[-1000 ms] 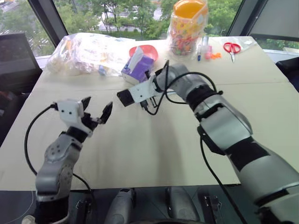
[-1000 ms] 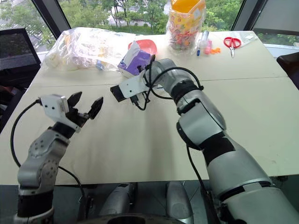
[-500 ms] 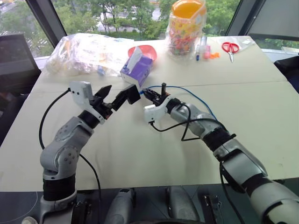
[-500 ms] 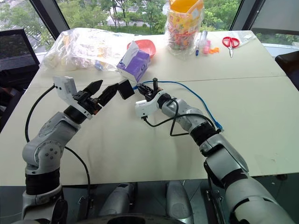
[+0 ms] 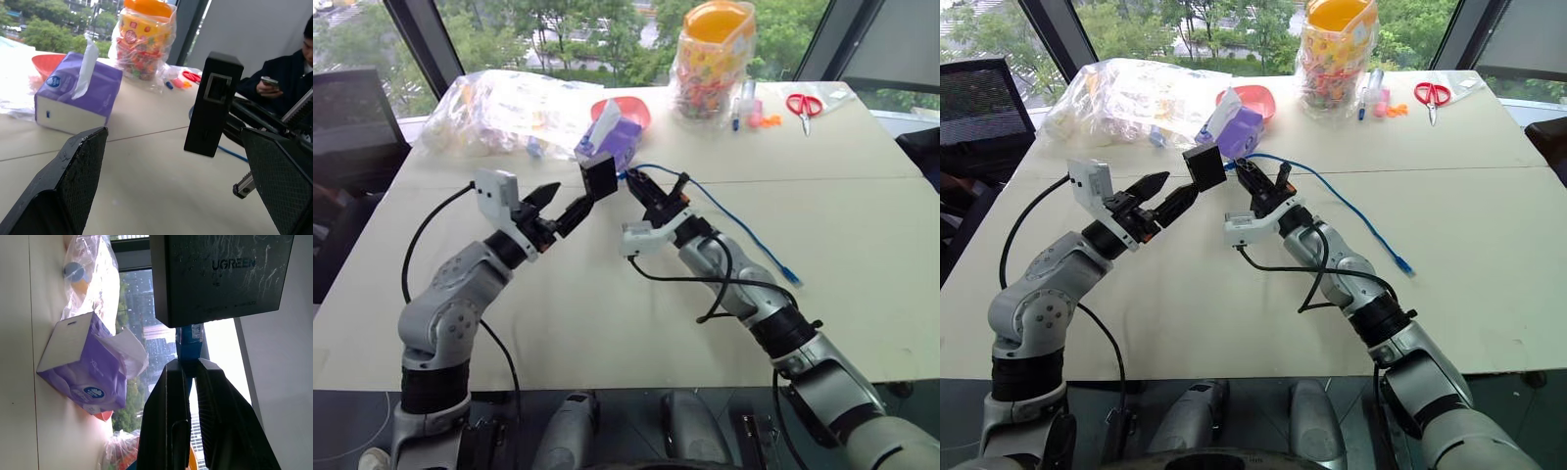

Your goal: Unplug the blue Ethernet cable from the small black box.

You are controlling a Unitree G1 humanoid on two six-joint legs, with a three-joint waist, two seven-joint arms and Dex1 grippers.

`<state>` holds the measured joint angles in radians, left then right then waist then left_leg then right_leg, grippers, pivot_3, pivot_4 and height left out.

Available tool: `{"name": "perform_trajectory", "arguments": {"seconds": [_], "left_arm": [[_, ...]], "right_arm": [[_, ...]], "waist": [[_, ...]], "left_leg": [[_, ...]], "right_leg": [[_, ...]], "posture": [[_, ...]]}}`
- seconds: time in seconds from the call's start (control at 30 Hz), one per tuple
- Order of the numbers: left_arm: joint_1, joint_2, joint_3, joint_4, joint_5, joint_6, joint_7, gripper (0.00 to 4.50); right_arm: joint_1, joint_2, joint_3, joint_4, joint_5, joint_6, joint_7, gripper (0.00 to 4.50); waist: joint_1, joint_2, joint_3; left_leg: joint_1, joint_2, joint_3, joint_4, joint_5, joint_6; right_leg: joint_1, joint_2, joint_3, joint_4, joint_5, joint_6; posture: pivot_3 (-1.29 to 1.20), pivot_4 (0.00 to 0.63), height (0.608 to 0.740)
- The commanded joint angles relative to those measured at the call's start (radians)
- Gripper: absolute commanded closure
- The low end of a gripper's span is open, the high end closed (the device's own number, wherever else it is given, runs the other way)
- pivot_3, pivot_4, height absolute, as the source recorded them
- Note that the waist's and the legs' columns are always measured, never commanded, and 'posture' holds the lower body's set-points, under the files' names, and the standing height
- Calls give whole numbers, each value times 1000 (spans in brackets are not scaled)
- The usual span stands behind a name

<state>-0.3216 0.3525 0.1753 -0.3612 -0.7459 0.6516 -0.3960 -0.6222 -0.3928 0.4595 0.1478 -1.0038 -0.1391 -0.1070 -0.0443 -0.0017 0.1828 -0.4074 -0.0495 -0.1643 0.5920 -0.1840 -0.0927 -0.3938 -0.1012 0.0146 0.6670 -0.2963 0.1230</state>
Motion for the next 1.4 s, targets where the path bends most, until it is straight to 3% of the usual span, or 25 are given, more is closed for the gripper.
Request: {"name": "perform_trajectory", "arguments": {"seconds": [0.03,0.47,0.77,0.9,1.1,1.4], "left_arm": [[-17,7,-7,-38,-28,10,-20,0],[-37,28,-80,-37,46,-32,-83,0],[-62,-9,-84,8,79,-78,-91,0],[-68,-23,-96,26,89,-86,-103,1243],[-52,-37,-126,27,103,-88,-117,4051],[-54,-38,-111,44,103,-86,-113,4064]], "right_arm": [[10,3,-13,-64,-17,7,-25,4453],[23,-12,-11,-53,-14,-31,-40,4453],[35,-44,-17,-63,-11,-54,-22,4453],[34,-51,-20,-63,-8,-54,-15,4500],[16,-57,-26,-48,-8,-55,-17,4500],[-11,-78,-21,-24,-38,-69,-57,4500]], "waist": [[1,0,0],[1,0,0],[1,-1,0],[1,-1,0],[1,-1,1],[2,-2,1]], "left_leg": [[0,0,0,0,0,0],[0,0,0,0,0,0],[0,0,0,0,0,0],[0,0,0,0,0,0],[0,0,0,0,0,0],[0,0,0,0,0,0]], "right_leg": [[0,0,0,0,0,0],[0,0,0,-1,0,0],[0,0,0,-1,0,0],[0,0,0,-1,0,0],[0,0,0,-1,0,0],[0,0,0,-1,0,0]], "posture": [[0,150,740],[0,150,740],[0,150,740],[0,150,740],[0,150,740],[0,150,740]]}}
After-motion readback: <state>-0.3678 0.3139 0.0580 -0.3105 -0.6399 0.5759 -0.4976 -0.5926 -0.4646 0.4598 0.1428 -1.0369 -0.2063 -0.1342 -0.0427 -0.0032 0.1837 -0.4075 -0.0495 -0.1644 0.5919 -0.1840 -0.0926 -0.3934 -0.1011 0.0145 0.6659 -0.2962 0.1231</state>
